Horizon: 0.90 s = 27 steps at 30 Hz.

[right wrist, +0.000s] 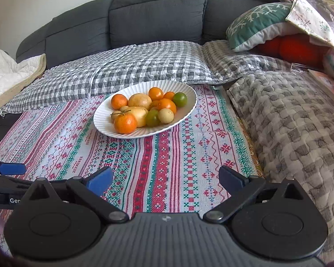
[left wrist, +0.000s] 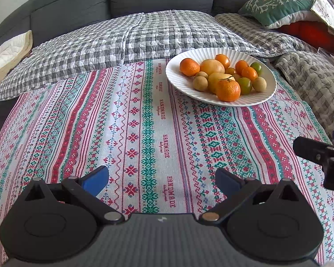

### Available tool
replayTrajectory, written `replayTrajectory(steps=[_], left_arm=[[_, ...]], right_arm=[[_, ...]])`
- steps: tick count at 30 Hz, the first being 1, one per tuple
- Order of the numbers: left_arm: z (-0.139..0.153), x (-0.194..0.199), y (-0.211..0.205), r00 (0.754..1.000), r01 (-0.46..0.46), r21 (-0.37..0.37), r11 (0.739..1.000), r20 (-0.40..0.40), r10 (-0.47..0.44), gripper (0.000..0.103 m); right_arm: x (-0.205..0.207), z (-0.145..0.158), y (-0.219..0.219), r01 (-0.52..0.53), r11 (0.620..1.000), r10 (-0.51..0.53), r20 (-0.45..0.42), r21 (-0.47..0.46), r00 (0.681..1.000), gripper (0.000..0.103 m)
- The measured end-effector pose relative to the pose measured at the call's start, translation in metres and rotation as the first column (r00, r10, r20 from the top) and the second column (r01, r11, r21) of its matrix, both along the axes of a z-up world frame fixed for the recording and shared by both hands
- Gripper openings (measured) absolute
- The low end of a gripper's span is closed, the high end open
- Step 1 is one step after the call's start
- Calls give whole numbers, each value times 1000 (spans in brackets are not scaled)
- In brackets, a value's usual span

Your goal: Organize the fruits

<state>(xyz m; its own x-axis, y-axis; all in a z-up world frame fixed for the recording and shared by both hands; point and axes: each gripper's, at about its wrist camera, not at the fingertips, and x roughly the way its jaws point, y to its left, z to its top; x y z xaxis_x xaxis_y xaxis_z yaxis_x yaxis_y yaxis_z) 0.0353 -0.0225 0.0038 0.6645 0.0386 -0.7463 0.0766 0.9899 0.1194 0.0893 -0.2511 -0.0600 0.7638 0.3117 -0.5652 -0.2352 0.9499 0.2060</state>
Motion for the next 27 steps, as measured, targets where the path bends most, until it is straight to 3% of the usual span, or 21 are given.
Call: replayTrajectory(steps=[4,11,27], left_arm=[[-3,-4,-3,1000,-19,17,1000,-8,19,98],[-1,-6,-2,999,-42,-22,999,-21,41,98],[1,-7,2,998,-65,-26,998,-12,64,98]], right_arm=[[-5,-2,6,17,1000,-18,-16,-22,1000,101],[-4,-2,9,62,996,-63,-7,-58,998,102],[-7,-5,23,44,995,-45,-9,-92,999,103]])
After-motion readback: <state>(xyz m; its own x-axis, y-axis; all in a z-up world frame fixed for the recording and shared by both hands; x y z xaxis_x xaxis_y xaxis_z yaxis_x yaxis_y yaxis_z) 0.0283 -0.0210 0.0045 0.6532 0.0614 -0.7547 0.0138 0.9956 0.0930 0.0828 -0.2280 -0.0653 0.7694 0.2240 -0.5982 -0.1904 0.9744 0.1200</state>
